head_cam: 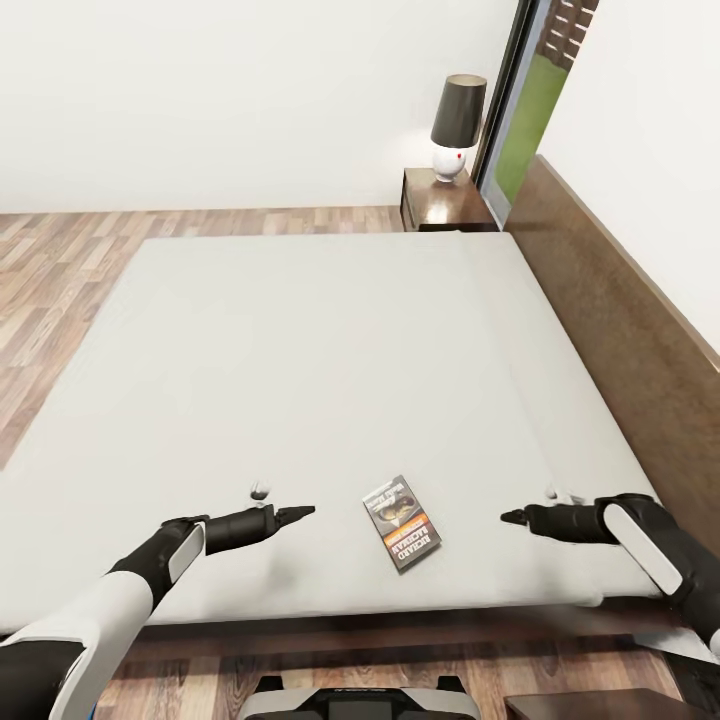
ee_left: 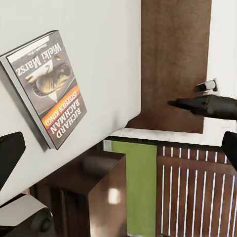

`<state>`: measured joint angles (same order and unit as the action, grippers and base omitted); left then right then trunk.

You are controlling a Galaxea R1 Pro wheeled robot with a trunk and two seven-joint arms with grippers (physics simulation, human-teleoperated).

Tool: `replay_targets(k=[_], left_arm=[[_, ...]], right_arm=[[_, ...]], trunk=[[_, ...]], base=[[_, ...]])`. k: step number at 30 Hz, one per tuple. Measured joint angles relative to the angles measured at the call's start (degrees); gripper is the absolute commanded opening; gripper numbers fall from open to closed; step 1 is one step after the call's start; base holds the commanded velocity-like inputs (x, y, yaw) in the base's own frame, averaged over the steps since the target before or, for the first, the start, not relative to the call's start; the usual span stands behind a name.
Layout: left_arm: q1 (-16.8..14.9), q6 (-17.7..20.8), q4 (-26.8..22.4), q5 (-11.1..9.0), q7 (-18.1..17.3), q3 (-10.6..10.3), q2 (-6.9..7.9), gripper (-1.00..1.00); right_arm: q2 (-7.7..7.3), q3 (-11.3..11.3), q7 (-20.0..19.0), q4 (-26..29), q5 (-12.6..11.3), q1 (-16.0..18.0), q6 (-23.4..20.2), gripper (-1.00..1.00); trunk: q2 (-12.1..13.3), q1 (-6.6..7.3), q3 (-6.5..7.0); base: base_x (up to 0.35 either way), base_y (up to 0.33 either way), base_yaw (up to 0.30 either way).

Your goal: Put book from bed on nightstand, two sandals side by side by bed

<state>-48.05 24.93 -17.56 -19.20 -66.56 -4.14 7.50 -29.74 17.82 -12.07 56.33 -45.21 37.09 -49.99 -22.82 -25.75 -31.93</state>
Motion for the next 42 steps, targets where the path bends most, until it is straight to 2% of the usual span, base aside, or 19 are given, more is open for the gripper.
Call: replay_targets(k=[9, 11, 14, 15, 16, 17, 20, 22, 25, 27, 28, 29, 32, 35, 39, 41, 42], left_arm=[[0.00, 0.00, 0.01, 0.00, 0.00, 0.00, 0.00, 1.00], [0.00, 0.00, 0.01, 0.00, 0.00, 0.01, 0.00, 1.00], [0.00, 0.00, 0.01, -0.06, 0.00, 0.01, 0.00, 1.00], [0.00, 0.00, 0.01, -0.06, 0.00, 0.00, 0.00, 1.00], [0.00, 0.00, 0.03, -0.07, 0.00, 0.00, 0.00, 1.00], [0.00, 0.00, 0.03, -0.08, 0.00, 0.00, 0.00, 1.00], [0.00, 0.01, 0.07, -0.09, 0.00, 0.05, 0.00, 1.00], [0.00, 0.01, 0.08, -0.09, 0.00, 0.05, 0.00, 1.00], [0.00, 0.00, 0.08, -0.09, 0.00, 0.01, 0.00, 1.00], [0.00, 0.00, 0.09, -0.09, 0.05, 0.01, 0.00, 1.00], [0.00, 0.00, 0.09, -0.09, 0.07, 0.00, 0.00, 1.00], [0.00, 0.00, 0.09, -0.09, 0.07, 0.00, 0.00, 1.00], [0.00, 0.00, 0.10, -0.09, 0.08, 0.00, 0.00, 1.00], [0.00, 0.00, 0.16, -0.06, 0.10, 0.00, -0.02, 1.00], [0.00, 0.00, 0.17, -0.08, 0.10, 0.00, -0.01, 1.00], [0.00, 0.00, 0.17, -0.08, 0.10, 0.00, -0.01, 1.00], [-0.01, 0.00, 0.23, -0.08, 0.10, 0.00, -0.01, 1.00]], right_arm=[[-0.07, -0.60, 0.98, 8.28, -0.58, 0.69, -1.16, 1.00], [-0.09, -3.44, 0.93, 8.45, -0.64, 0.76, -2.17, 1.00], [-0.10, -12.03, 0.60, 5.67, -0.71, 0.83, -2.67, 1.00], [-0.10, -13.34, 0.54, 5.00, -0.93, 0.83, -2.72, 1.00], [-0.10, -15.56, 0.45, 3.87, -1.52, 0.83, -2.78, 1.00], [-0.11, -17.27, 0.25, 2.98, -2.72, 0.84, -2.80, 1.00], [-0.11, -19.43, 0.38, 1.82, -8.18, 0.84, -2.69, 1.00], [-0.08, -19.84, 0.95, 1.78, -9.35, 0.84, -2.64, 1.00], [0.03, -19.92, 3.06, 1.71, -5.87, 0.84, -2.58, 1.00], [0.11, -19.77, 4.05, 1.74, 0.36, 0.84, -2.43, 1.00], [0.16, -19.77, 4.41, 1.87, 7.78, 0.85, -2.19, 1.00], [0.21, -19.77, 4.51, 1.92, 10.90, 0.85, -2.10, 1.00], [0.52, -19.74, 4.71, 1.79, 15.90, 0.85, -1.92, 1.00], [1.00, -19.74, 5.62, 1.75, 17.65, 0.85, -1.73, 1.00], [1.19, -19.62, 6.00, 1.72, 17.68, 0.85, -1.79, 1.00], [1.25, -19.58, 5.77, 1.50, 17.27, 0.85, -2.01, 1.00], [2.34, -19.56, 5.56, 1.25, 14.11, 0.84, -2.20, 1.00]], trunk=[[0.00, 0.00, 0.00], [0.00, 0.00, 0.00], [0.00, 0.00, 0.00], [0.00, 0.00, 0.00], [0.00, 0.00, 0.00], [0.00, 0.00, 0.00], [0.00, 0.00, 0.00], [0.00, 0.00, 0.00], [0.00, 0.00, 0.00], [0.00, 0.00, 0.00], [0.00, 0.00, 0.00], [0.00, 0.00, 0.00], [0.00, 0.00, 0.00], [0.00, 0.00, 0.00], [0.00, 0.00, 0.00], [0.00, 0.00, 0.00], [0.00, 0.00, -0.01]], base=[[0.000, 0.000, 0.000], [0.000, 0.000, 0.000], [0.000, 0.000, 0.000], [0.000, 0.000, 0.000], [0.000, 0.000, 0.000], [0.000, 0.000, 0.000], [0.000, 0.000, 0.000], [0.000, 0.000, 0.000], [0.000, 0.000, 0.000], [0.000, 0.000, 0.000], [0.000, 0.000, 0.000], [0.000, 0.000, 0.000], [0.000, 0.000, 0.000], [0.000, 0.000, 0.000], [0.000, 0.000, 0.000], [0.000, 0.000, 0.000], [0.000, 0.000, 0.000]])
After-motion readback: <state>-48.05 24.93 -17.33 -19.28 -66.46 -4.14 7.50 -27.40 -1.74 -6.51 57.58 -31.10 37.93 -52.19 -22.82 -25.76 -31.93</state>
